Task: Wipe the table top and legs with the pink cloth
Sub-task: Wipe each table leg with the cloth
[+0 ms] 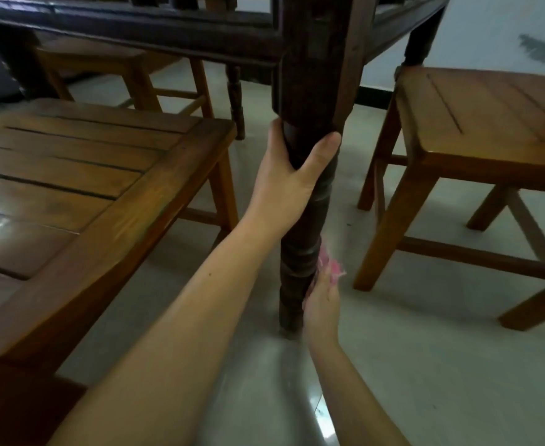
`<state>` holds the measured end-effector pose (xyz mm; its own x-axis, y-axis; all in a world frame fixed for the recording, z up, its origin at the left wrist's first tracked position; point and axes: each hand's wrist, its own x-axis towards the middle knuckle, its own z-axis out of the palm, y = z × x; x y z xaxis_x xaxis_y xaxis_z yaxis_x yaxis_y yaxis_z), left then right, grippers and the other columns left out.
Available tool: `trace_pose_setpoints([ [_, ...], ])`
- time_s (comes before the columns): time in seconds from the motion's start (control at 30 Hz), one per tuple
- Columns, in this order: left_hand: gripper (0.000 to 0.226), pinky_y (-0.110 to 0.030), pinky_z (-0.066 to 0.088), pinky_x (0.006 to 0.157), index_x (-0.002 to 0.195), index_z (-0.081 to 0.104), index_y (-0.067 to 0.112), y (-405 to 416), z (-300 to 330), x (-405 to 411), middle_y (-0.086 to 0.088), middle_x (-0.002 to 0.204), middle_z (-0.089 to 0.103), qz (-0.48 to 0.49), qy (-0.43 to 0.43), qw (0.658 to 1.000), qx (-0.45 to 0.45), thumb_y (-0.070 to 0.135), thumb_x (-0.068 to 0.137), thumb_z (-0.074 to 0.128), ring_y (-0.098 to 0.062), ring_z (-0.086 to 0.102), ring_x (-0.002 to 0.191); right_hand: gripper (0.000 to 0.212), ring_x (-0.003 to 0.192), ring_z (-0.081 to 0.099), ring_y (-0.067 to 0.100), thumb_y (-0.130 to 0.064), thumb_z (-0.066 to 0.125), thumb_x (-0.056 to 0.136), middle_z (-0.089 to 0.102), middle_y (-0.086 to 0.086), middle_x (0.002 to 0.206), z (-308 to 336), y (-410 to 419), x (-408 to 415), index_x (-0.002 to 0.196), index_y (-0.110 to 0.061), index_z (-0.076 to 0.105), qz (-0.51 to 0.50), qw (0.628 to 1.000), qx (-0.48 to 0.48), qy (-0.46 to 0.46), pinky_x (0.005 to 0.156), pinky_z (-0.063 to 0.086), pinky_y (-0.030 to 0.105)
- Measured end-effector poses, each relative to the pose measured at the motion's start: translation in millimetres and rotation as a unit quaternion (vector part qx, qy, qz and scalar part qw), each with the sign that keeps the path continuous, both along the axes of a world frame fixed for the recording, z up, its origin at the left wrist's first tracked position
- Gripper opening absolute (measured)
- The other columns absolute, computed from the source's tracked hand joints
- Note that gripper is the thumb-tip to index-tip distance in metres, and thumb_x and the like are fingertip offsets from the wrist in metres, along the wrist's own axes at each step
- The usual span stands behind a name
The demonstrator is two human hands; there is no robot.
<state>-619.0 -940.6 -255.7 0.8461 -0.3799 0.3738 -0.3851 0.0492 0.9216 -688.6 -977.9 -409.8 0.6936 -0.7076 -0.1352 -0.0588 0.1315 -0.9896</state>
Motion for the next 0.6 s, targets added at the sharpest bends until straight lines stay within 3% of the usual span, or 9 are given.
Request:
trace_pose_setpoints([
  [0.1,0.054,-0.014,0.039,0.089,0.130,0.030,0.027,1.6,-1.2,2.4,0.015,0.117,0.050,-0.007,0.000,1.000,0.002,0.033,0.086,0.059,0.004,0.048,0.107,0.033,0.119,0.052,0.003,-0.039,0.029,0.099,0.058,-0.009,0.127,52.7,-3.6,6.2,0.126,-0.039,0.048,-0.025,0.993,-0.050,-0.106,0.100,0.046,0.029],
  [0.2,0.056,-0.012,0.041,0.086,0.132,0.031,0.024,1.0,-1.6,1.5,0.017,0.114,0.050,-0.008,-0.003,1.000,-0.002,0.033,0.086,0.060,0.007,0.049,0.104,0.037,0.119,0.054,0.007,-0.034,0.031,0.099,0.059,-0.001,0.129,87.1,-11.3,16.0,0.131,-0.025,0.047,-0.017,0.978,-0.073,-0.196,0.096,0.047,0.023],
  [0.33,0.063,-0.022,0.041,0.094,0.133,0.032,0.020,0.6,-1.8,0.5,0.005,0.123,0.052,-0.001,-0.009,1.000,-0.009,0.038,0.079,0.060,-0.005,0.050,0.112,0.035,0.121,0.052,0.011,-0.038,0.029,0.100,0.059,-0.007,0.124,44.1,-11.2,22.4,0.130,-0.032,0.048,0.002,0.996,-0.022,-0.081,0.097,0.045,0.029],
  [0.47,0.065,-0.022,0.040,0.095,0.134,0.031,0.017,-0.5,-2.2,1.5,0.003,0.125,0.051,0.001,-0.023,1.000,-0.008,0.037,0.079,0.059,-0.009,0.049,0.116,0.035,0.124,0.048,0.010,-0.038,0.029,0.100,0.055,-0.013,0.124,9.5,-3.8,12.1,0.130,-0.037,0.046,-0.020,1.000,-0.017,-0.014,0.103,0.040,0.033],
  [0.53,0.067,-0.020,0.040,0.096,0.135,0.030,0.016,-0.7,-2.6,2.3,0.005,0.124,0.050,0.007,-0.027,1.000,-0.010,0.038,0.079,0.060,-0.007,0.049,0.115,0.032,0.121,0.051,0.011,-0.036,0.030,0.101,0.057,-0.014,0.119,11.7,-2.6,7.5,0.127,-0.039,0.048,-0.017,1.000,-0.015,-0.012,0.101,0.043,0.033],
  [0.6,0.063,-0.009,0.039,0.090,0.134,0.030,0.016,-1.7,-3.9,4.8,0.016,0.115,0.049,0.006,-0.035,0.999,-0.008,0.033,0.083,0.061,0.005,0.047,0.107,0.029,0.119,0.051,0.003,-0.037,0.028,0.100,0.057,-0.023,0.113,34.3,-3.0,3.6,0.117,-0.053,0.046,-0.005,0.997,-0.023,-0.071,0.096,0.043,0.025],
])
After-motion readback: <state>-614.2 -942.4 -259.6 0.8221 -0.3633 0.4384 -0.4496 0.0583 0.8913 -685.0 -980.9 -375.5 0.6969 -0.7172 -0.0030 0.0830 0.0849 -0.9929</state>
